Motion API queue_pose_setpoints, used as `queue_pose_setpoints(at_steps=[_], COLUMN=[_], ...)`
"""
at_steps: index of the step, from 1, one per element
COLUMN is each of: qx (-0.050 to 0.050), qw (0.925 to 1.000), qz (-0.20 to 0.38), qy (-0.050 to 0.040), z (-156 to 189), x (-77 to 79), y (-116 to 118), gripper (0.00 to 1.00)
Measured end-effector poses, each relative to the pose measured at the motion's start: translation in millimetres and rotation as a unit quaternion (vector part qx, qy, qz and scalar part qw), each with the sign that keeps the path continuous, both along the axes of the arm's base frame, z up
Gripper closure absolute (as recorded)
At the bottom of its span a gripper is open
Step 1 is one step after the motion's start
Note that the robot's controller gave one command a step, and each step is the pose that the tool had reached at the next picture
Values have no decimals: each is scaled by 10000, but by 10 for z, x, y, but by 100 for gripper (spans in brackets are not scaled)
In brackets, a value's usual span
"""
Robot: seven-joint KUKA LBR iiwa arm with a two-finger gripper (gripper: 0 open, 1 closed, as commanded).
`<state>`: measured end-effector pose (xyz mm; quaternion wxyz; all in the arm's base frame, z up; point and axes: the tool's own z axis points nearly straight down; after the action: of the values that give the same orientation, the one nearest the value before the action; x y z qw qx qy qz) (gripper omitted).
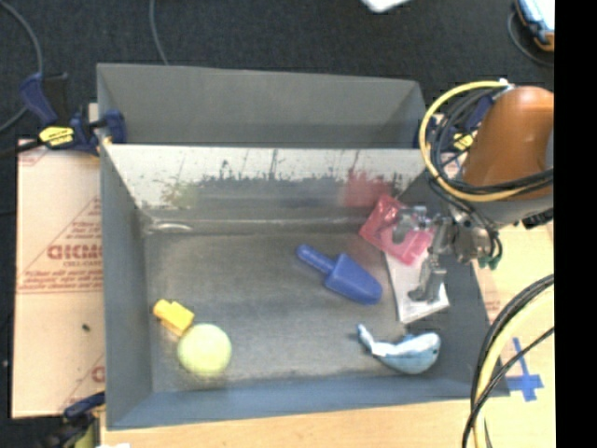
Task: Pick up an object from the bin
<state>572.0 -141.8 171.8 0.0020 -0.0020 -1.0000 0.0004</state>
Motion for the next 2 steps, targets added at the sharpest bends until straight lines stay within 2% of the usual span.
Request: queue_pose_setpoints(at_steps=[1,2], qx=[-9,-9], qw=[10000,9976], qz=[21,690], qy=[-42,-37], z=[49,-559], x=[19,74], y=[4,276], gripper=[0,0])
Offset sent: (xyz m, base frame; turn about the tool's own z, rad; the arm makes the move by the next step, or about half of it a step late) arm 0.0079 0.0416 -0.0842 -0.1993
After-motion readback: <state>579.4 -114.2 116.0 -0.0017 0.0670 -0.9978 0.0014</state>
